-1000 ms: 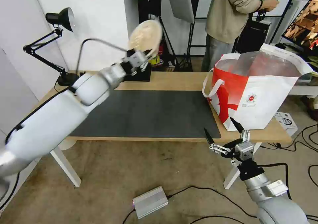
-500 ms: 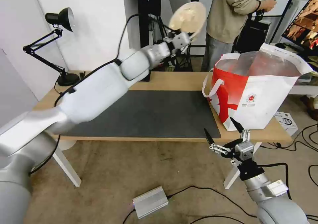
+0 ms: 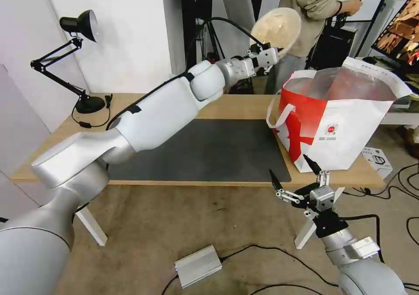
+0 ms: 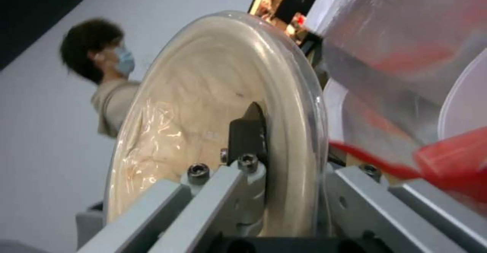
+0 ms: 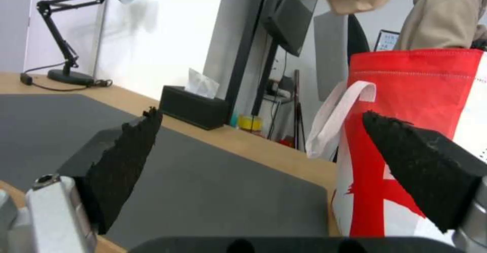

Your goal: Pick up the trash from the table and place it into the takeout bag.

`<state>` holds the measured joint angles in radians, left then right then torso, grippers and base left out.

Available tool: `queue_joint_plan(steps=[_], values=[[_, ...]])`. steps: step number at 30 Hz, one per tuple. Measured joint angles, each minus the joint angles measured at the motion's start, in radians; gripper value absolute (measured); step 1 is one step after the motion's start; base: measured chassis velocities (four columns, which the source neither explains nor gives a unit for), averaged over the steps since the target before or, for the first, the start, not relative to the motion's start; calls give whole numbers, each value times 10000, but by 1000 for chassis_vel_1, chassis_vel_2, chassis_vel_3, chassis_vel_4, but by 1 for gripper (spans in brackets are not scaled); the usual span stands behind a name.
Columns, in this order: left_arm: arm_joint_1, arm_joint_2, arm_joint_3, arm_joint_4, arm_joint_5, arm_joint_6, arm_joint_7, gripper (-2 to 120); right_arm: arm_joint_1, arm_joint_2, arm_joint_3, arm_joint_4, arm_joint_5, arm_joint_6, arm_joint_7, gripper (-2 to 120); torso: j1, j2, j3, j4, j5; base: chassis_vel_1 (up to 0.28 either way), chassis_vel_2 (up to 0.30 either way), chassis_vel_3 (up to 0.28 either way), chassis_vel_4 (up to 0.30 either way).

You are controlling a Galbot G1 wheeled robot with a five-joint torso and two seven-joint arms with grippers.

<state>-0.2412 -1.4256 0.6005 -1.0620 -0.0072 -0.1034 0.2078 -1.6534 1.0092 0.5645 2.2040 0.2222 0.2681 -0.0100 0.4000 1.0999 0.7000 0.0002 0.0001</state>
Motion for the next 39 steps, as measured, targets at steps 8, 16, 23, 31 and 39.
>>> queue_joint_plan(steps=[8, 16, 23, 31, 39], values=[[-32, -1383, -279, 1242, 1437, -540, 289, 1, 0, 0, 0, 0, 0, 0, 0, 100, -1, 1, -1, -4, 2, 0, 0, 0, 0], [-46, -1741, -197, 1834, 2643, -773, 322, 1, 0, 0, 0, 0, 0, 0, 0, 100, -1, 0, 0, 0, 1, 0, 0, 0, 0], [-96, -1731, 309, 1896, 2710, -749, 305, 1, 0, 0, 0, 0, 0, 0, 0, 100, -1, 0, 0, -2, 0, 0, 0, 0, 0], [-140, -1727, 717, 2086, 3334, -692, 284, 1, 1, 0, -1, 0, 0, 0, 0, 100, -1, 0, 0, -2, 0, 0, 0, 0, 0], [-139, -1725, 1049, 2235, 3452, -630, 275, 1, 0, 0, 0, 0, 0, 0, 0, 100, -1, 1, 0, -1, -2, 0, 0, 0, 0]])
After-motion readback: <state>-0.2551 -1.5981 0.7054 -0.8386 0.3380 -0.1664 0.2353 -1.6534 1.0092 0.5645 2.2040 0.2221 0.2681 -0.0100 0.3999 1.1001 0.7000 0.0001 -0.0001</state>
